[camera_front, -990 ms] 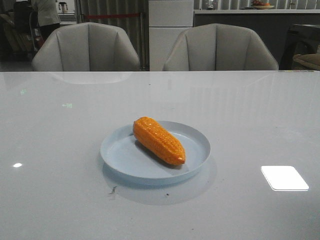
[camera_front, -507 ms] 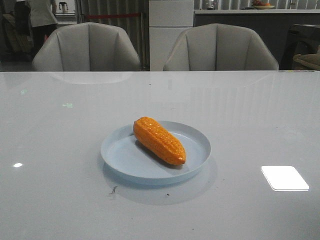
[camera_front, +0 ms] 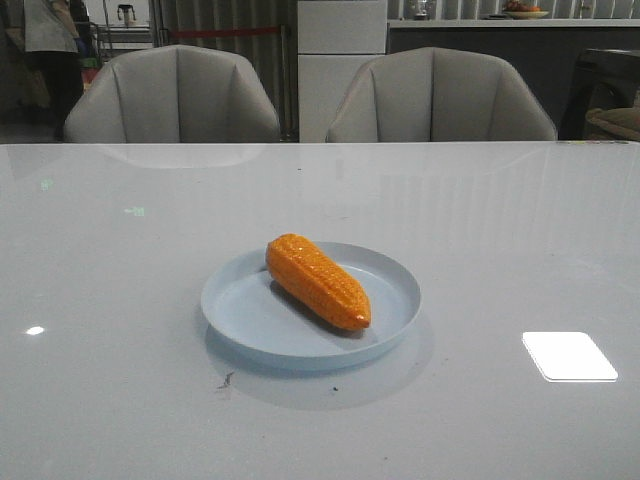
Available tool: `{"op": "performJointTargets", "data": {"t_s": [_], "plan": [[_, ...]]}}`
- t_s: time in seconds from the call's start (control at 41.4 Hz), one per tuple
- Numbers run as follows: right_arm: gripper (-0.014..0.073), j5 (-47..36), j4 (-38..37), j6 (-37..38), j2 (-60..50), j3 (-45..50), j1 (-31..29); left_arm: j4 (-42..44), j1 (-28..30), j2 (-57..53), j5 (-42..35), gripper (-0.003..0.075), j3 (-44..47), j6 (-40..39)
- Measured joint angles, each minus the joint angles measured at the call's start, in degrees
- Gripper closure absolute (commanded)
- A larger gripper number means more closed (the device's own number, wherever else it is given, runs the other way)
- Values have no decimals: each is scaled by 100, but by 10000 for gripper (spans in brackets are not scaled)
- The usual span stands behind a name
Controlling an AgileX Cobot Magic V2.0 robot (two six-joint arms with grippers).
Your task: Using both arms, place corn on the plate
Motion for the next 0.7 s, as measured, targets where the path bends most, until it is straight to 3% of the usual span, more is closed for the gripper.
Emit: {"op": "performJointTargets", "data": {"t_s": [0.362, 0.7], "plan": [[491, -1873, 0, 0, -817, 1315, 198, 0, 0, 0, 0, 631, 0, 0], [526, -3666, 0, 0, -817, 2766, 136, 0, 0, 0, 0, 631, 0, 0]]}}
